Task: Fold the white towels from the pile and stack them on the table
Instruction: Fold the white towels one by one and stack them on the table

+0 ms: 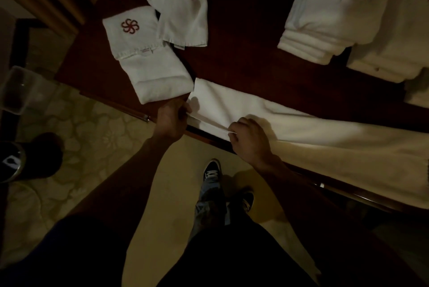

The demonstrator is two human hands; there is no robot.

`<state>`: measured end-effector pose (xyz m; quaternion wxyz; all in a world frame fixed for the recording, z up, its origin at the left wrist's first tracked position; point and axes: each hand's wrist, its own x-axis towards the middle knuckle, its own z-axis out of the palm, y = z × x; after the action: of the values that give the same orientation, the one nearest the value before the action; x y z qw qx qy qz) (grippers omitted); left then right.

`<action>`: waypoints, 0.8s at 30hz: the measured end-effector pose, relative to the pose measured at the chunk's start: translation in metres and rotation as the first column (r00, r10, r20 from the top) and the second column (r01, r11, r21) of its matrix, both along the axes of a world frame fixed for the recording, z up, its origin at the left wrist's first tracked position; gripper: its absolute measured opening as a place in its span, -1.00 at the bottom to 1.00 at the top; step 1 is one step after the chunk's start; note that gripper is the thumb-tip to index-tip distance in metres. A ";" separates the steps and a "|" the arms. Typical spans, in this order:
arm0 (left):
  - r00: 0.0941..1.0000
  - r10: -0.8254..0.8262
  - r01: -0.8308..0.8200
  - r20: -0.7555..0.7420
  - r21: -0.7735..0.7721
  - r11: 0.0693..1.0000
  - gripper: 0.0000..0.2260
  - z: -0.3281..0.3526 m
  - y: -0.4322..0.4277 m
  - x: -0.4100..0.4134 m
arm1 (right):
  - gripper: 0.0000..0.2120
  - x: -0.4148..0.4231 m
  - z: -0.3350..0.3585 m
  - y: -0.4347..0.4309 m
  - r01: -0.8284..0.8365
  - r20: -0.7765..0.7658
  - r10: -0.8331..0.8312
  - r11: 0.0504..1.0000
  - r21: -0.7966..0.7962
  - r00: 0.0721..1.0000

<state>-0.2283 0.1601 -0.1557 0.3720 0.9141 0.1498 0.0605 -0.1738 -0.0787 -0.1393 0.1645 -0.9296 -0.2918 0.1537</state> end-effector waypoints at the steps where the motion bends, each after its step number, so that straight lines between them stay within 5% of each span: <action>1: 1.000 0.010 -0.010 -0.018 -0.024 1.000 -0.80 0.001 0.000 -0.001 | -0.93 -0.001 -0.001 0.000 -0.002 -0.004 0.002 1.000 -0.002 1.000; 10: 0.995 0.102 -0.103 -0.020 -0.084 0.991 -0.79 0.006 0.003 -0.002 | -0.93 -0.001 -0.009 0.008 0.035 -0.042 -0.034 0.999 0.029 0.999; 16: 0.997 0.060 -0.067 0.039 0.212 0.975 -0.80 0.003 -0.007 0.000 | -0.79 -0.003 -0.012 0.009 0.069 -0.120 -0.062 0.996 0.052 0.991; 20: 0.981 -0.129 0.082 0.142 0.301 0.950 -0.77 0.012 -0.029 0.015 | -0.84 -0.001 -0.009 0.003 0.224 -0.178 -0.179 0.935 0.276 0.968; 24: 0.968 -0.172 0.111 0.180 0.309 0.945 -0.80 0.018 -0.040 0.031 | -0.86 0.012 -0.012 -0.016 0.304 0.048 -0.332 0.905 0.299 0.942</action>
<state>-0.1973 0.1199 -0.1377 0.2476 0.9568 0.0336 0.1488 -0.1620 -0.0950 -0.1511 0.3061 -0.9373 -0.1631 0.0350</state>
